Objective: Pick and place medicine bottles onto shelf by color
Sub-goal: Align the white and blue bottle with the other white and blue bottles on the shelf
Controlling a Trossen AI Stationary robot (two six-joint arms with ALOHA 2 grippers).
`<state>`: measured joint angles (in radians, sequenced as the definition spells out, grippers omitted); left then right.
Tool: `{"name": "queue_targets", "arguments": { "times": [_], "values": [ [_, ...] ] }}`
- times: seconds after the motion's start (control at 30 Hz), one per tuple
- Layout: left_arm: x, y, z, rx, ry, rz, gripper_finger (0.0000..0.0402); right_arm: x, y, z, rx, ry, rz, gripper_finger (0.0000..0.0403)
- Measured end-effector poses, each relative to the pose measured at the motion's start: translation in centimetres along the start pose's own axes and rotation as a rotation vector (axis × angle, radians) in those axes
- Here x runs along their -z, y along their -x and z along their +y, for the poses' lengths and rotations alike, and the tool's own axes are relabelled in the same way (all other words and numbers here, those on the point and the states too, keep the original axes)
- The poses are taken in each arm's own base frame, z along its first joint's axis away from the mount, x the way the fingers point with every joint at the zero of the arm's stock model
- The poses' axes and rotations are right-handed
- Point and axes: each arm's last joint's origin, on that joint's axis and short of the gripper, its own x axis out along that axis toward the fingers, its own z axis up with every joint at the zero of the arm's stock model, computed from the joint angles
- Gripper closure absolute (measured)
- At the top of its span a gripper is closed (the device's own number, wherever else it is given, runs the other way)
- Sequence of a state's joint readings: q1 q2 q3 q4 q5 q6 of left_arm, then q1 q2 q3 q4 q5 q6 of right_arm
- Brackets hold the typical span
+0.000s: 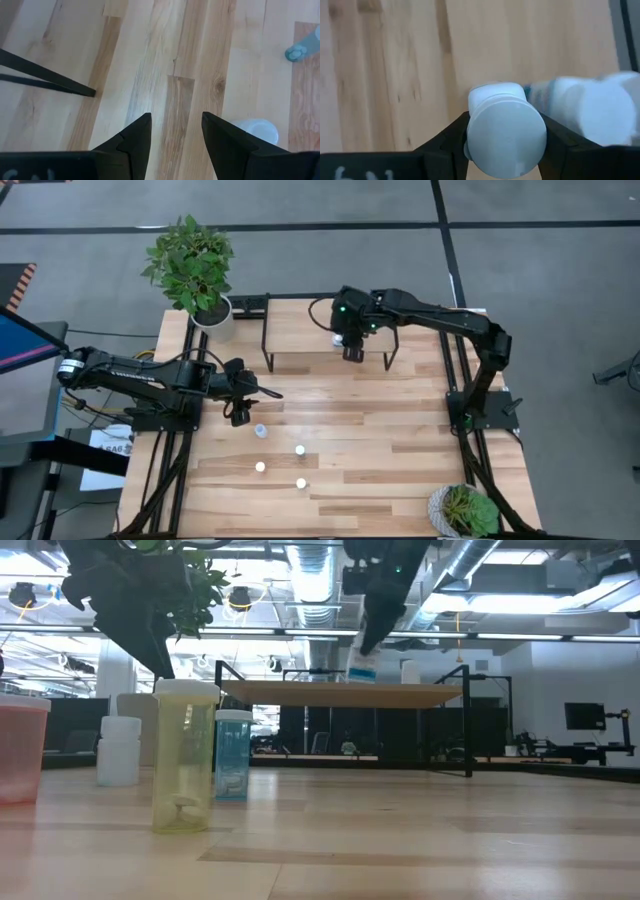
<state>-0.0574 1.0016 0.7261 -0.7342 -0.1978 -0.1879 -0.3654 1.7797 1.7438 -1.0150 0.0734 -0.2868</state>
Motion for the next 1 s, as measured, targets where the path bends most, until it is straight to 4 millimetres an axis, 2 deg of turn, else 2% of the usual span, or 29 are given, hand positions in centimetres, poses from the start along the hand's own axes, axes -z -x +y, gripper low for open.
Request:
{"name": "queue_targets", "arguments": {
  "times": [0.13,0.43,0.67,0.77,1.0],
  "values": [
    [0.0,0.0,0.0,0.0,0.0,0.0,0.0239,0.0,-0.3,-0.2,0.003,0.006,0.003,0.0218],
    [0.0,0.0,0.0,0.0,0.0,0.0,0.0239,0.1,-0.3,-0.6,0.014,-0.003,0.007,0.0177],
    [0.0,0.0,0.0,0.0,0.0,0.0,0.0239,0.3,-0.3,-1.3,0.023,-0.028,0.011,0.0174],
    [0.0,0.0,0.0,0.0,0.0,0.0,0.0239,0.3,0.4,-1.7,0.026,-0.036,0.014,0.0174],
    [0.0,0.0,0.0,0.0,0.0,0.0,0.0239,-1.2,3.5,-1.9,0.045,-0.032,-0.07,0.0173]
  ]
}}
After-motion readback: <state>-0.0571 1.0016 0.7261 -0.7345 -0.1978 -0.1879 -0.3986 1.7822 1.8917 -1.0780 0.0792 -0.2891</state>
